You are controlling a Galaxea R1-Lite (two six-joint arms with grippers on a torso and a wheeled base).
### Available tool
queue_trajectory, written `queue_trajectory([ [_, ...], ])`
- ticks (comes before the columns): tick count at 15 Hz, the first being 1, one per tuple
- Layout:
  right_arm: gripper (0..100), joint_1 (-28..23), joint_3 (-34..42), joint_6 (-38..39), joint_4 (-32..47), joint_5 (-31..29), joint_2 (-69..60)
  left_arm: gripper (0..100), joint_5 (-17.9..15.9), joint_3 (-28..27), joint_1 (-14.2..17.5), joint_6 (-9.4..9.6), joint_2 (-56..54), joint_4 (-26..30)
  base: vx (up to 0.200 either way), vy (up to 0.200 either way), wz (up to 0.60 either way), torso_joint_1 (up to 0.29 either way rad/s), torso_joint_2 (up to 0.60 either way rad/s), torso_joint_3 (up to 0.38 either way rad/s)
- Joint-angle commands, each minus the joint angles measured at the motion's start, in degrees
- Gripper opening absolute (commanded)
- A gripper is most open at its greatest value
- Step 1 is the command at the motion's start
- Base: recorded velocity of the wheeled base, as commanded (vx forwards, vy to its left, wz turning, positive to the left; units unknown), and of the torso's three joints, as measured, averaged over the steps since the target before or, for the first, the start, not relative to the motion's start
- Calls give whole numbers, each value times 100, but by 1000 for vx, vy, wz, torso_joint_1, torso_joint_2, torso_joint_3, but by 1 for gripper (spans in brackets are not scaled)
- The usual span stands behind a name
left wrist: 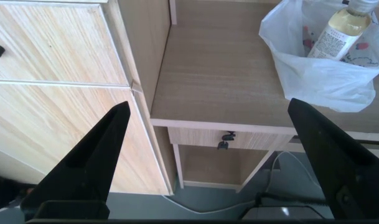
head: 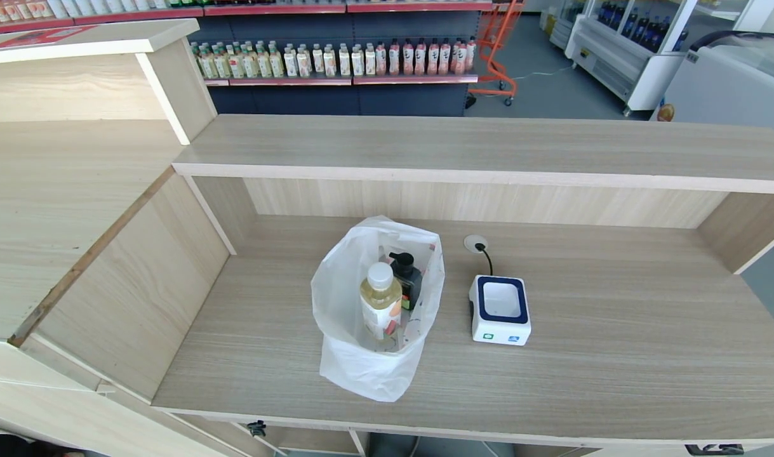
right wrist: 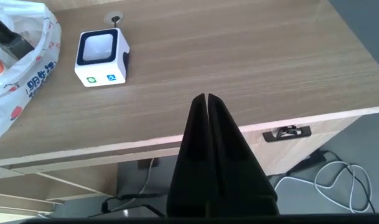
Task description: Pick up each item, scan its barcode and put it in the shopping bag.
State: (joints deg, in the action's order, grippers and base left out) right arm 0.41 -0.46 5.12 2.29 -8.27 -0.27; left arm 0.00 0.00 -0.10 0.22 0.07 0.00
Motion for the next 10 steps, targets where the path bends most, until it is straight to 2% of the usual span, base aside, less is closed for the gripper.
queue_trajectory([
  [1, 0, 2, 2, -11, 8, 0, 27, 100, 0, 0, 1, 22, 1, 0, 0, 0, 0, 0, 0, 0],
  [3, 0, 2, 2, -20, 8, 0, 27, 100, 0, 0, 1, 4, 1, 0, 0, 0, 0, 0, 0, 0],
  [10, 0, 2, 2, -125, 17, 18, 27, 100, 0, 0, 1, 22, 1, 0, 0, -200, 0, 7, 4, 0],
])
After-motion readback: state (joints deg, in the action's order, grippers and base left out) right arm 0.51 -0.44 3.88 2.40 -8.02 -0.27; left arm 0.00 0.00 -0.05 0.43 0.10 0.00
